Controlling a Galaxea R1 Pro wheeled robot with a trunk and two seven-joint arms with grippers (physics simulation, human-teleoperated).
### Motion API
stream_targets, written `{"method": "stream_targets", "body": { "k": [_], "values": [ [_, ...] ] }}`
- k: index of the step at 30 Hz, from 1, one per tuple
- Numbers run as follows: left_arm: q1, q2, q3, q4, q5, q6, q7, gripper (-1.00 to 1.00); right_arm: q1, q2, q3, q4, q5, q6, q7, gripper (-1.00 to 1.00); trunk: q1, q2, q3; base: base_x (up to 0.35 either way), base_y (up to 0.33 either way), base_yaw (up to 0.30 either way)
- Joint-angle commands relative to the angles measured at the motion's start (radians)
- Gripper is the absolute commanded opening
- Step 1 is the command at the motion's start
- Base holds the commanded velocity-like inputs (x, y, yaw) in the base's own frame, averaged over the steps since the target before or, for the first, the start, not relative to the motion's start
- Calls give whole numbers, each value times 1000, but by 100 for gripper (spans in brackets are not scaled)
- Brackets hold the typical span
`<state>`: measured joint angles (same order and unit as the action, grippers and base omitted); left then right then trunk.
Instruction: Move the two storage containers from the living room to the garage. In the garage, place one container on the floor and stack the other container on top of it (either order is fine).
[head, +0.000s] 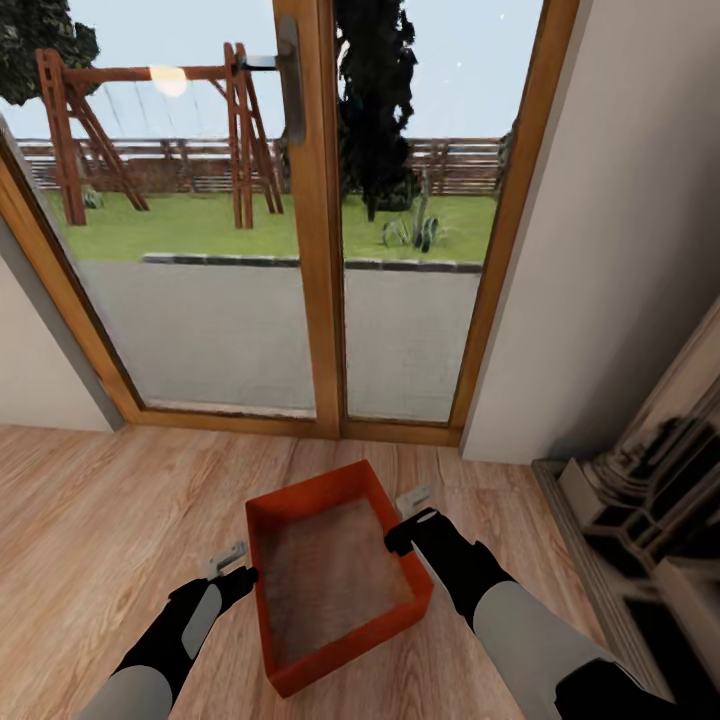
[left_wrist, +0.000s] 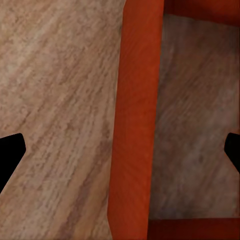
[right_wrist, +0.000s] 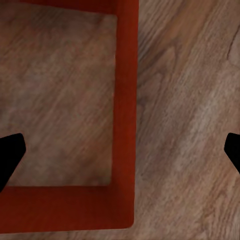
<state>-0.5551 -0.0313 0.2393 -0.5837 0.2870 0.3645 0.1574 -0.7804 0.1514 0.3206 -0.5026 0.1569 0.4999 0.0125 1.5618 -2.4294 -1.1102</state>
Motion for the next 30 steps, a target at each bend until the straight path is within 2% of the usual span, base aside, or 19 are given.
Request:
{"method": "stream_targets", "body": {
  "k": [1, 10, 23, 30],
  "values": [
    [0, -1, 3, -2, 11, 5, 5, 100, 0, -1, 3, -1, 9, 6, 1, 100, 4, -8, -4, 0, 0, 0],
    [0, -1, 3, -2, 11, 5, 5, 100, -1, -1, 3, -4, 9, 6, 1, 100, 38, -71, -32, 0, 0, 0],
    [0, -1, 3, -2, 11, 5, 5, 100, -2, -1, 3, -4, 9, 6, 1, 100, 44, -74, -83, 0, 0, 0],
    [0, 0, 3, -4, 11, 5, 5, 100, -2, -2, 3, -4, 9, 6, 1, 100, 44, -74, -83, 0, 0, 0]
  ]
}}
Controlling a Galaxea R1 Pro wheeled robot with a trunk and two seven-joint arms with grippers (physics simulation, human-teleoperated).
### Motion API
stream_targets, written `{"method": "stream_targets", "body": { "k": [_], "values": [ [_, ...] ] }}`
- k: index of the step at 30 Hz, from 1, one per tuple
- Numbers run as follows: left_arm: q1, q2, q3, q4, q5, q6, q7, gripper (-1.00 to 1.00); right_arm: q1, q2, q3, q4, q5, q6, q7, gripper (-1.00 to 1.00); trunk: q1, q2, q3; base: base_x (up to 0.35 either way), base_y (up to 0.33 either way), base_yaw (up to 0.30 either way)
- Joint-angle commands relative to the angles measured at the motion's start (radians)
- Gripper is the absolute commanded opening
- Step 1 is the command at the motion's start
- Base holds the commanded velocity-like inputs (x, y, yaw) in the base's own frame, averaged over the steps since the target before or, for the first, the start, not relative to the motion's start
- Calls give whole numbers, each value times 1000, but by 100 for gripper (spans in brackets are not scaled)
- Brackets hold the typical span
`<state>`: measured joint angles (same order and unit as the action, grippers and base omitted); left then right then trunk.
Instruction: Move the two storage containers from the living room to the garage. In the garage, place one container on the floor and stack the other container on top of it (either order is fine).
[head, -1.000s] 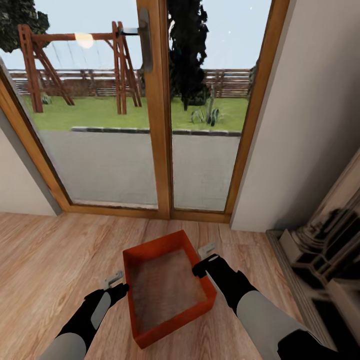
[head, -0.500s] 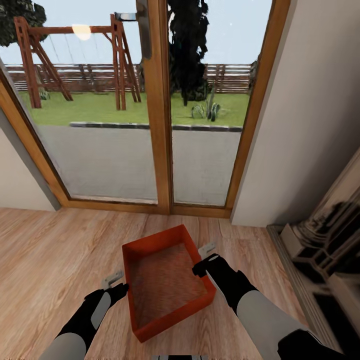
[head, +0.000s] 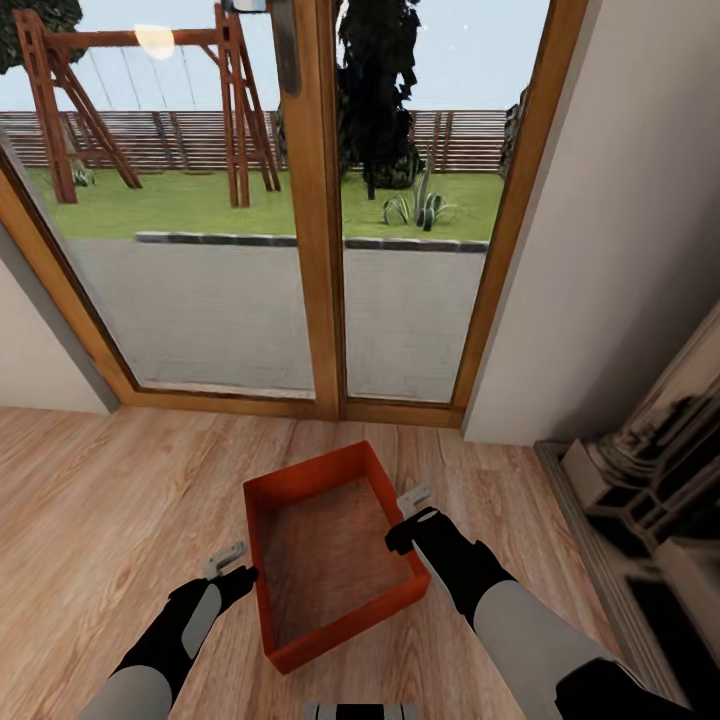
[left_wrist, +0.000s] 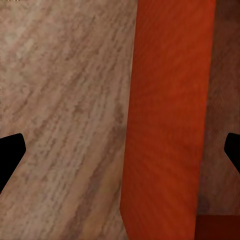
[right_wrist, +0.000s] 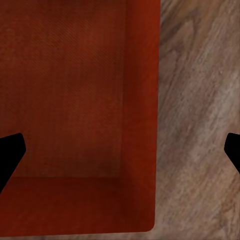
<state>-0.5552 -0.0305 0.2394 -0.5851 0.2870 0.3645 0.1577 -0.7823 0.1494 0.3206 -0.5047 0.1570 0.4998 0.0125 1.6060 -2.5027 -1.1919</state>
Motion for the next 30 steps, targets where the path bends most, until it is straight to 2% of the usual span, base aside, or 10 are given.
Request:
{"method": "stream_targets", "body": {
  "k": [1, 20, 30],
  "values": [
    [0, -1, 3, -2, 11, 5, 5, 100, 0, 0, 3, -2, 9, 6, 1, 100, 0, 0, -1, 0, 0, 0],
    [0, -3, 2, 0, 9, 6, 15, 100, 0, -5, 0, 5, 6, -42, 3, 100, 0, 0, -1, 0, 0, 0],
    [0, -28, 0, 2, 5, 6, 21, 100, 0, -5, 0, 12, 6, -53, 3, 100, 0, 0, -1, 0, 0, 0]
  ]
}}
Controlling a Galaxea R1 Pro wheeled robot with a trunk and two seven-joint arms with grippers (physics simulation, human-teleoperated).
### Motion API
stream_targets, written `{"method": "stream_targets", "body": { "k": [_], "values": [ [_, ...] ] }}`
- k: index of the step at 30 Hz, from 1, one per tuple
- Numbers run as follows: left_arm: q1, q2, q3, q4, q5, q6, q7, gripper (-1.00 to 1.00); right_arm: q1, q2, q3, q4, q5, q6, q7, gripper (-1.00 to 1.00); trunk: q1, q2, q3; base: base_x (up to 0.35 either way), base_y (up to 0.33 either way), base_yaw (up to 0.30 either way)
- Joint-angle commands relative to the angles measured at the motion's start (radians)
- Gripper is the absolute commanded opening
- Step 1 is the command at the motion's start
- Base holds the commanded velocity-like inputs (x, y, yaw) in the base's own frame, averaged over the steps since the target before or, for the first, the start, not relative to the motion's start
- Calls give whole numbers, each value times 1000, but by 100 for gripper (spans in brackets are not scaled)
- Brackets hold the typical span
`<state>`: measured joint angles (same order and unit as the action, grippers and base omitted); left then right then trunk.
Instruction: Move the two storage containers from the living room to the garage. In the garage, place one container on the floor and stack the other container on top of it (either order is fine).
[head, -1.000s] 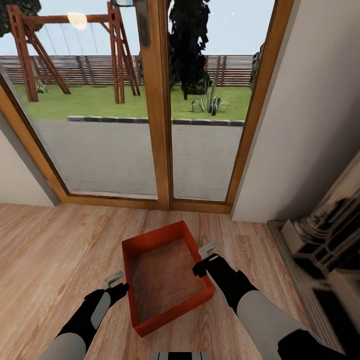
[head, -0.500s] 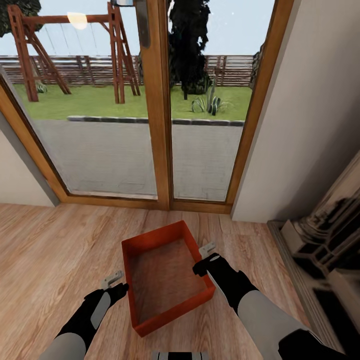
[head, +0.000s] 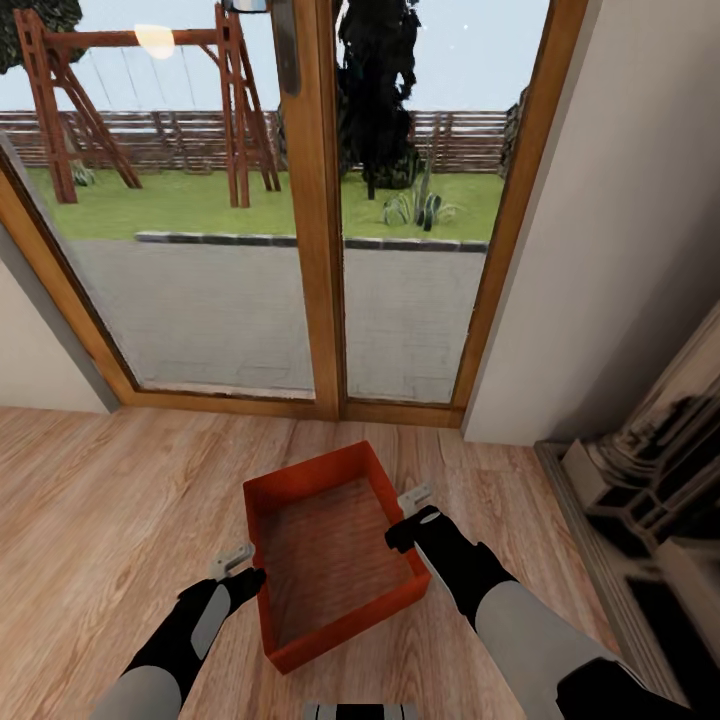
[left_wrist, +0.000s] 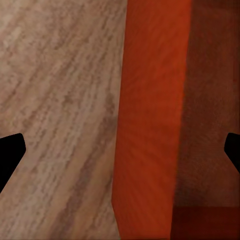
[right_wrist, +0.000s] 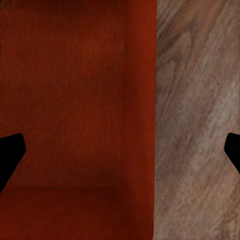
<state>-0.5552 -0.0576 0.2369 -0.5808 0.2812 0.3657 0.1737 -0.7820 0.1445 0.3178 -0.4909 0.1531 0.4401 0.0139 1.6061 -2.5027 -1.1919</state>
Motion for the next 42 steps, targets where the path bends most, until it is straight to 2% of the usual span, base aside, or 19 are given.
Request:
{"method": "stream_targets", "body": {
  "k": [1, 8, 29, 42],
  "values": [
    [0, -1, 3, -3, 11, 5, 5, 100, 0, 0, 3, 3, 9, 0, 1, 100, 0, 0, -1, 0, 0, 0],
    [0, -1, 4, -5, 15, 6, -4, 100, 0, 0, 3, 20, 9, -28, 1, 100, 0, 0, -1, 0, 0, 0],
    [0, 1, 4, -7, 16, 4, -5, 100, 0, 0, 3, 22, 9, -29, 1, 100, 0, 0, -1, 0, 0, 0],
    [0, -1, 4, -5, 16, 4, -5, 100, -2, 1, 3, 20, 9, -29, 1, 100, 6, -3, -51, 0, 0, 0]
  ]
}}
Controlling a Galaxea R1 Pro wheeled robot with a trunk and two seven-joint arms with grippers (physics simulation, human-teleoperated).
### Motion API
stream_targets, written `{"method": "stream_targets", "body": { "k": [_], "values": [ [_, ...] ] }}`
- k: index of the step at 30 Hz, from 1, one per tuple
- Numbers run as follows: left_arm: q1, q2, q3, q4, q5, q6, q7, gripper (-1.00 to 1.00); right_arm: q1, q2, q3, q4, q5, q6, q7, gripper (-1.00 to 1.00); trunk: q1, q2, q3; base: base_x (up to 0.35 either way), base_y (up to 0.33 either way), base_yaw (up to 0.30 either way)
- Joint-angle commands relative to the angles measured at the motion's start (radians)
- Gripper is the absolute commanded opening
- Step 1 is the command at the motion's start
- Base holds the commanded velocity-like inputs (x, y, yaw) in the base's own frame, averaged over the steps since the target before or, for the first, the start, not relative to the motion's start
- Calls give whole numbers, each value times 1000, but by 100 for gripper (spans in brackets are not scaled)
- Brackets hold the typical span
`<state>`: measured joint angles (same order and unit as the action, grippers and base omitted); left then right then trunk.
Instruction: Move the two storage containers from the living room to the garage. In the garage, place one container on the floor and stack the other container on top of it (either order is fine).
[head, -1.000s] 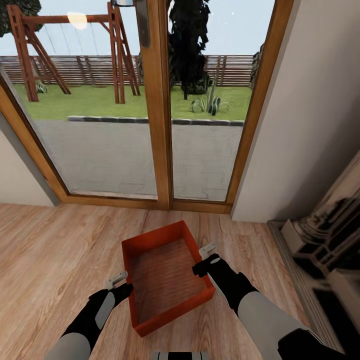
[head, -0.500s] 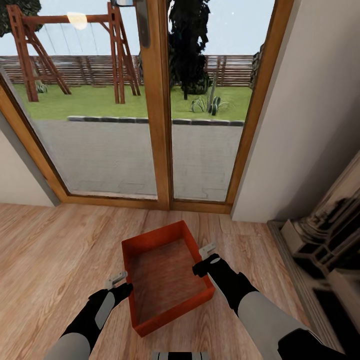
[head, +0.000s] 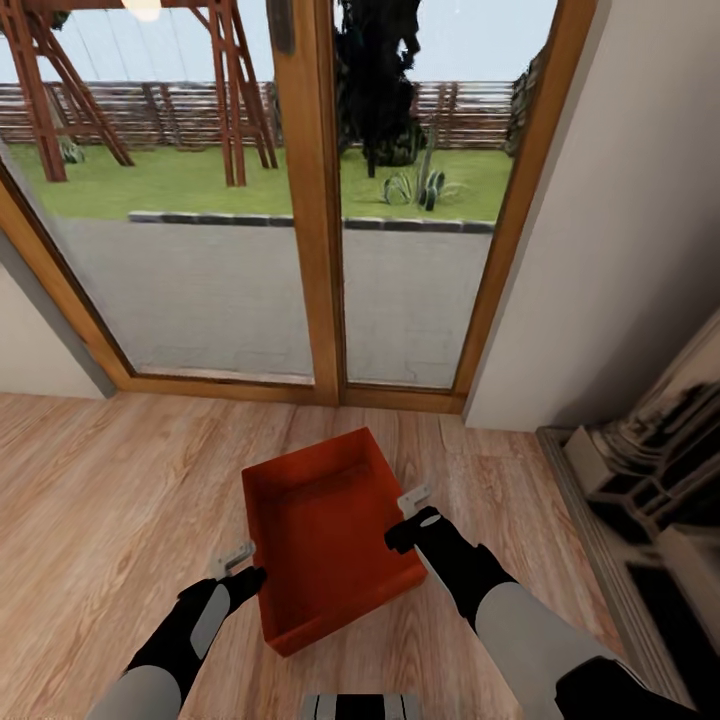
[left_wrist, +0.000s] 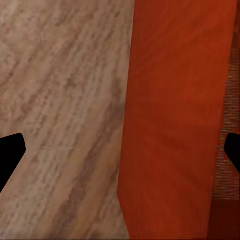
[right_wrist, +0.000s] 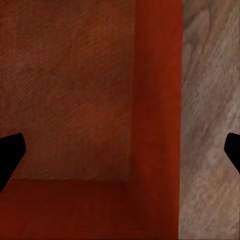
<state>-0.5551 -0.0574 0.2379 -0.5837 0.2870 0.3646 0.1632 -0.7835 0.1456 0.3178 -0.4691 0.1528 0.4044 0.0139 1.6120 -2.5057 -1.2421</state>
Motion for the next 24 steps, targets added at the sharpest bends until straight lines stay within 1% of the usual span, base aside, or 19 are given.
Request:
{"method": "stream_targets", "body": {
  "k": [1, 8, 15, 22, 24],
  "values": [
    [0, -1, 3, -3, 11, 5, 5, 100, -1, 0, 3, -2, 10, 7, 1, 100, 0, -1, -5, 0, 0, 0],
    [0, -1, 3, -3, 11, 5, 5, 100, -2, 1, 3, -2, 10, 7, 1, 100, 3, -2, -32, 0, 0, 0],
    [0, -1, 3, -4, 11, 5, 5, 100, -2, 0, 3, -2, 11, 7, 1, 100, 3, -2, -32, 0, 0, 0],
    [0, -1, 3, -3, 11, 5, 5, 100, -2, -3, 3, -3, 10, 7, 1, 100, 6, -4, -59, 0, 0, 0],
    [0, -2, 3, -3, 11, 5, 5, 100, -2, -4, 3, -3, 10, 7, 1, 100, 6, -4, -59, 0, 0, 0]
  ]
}}
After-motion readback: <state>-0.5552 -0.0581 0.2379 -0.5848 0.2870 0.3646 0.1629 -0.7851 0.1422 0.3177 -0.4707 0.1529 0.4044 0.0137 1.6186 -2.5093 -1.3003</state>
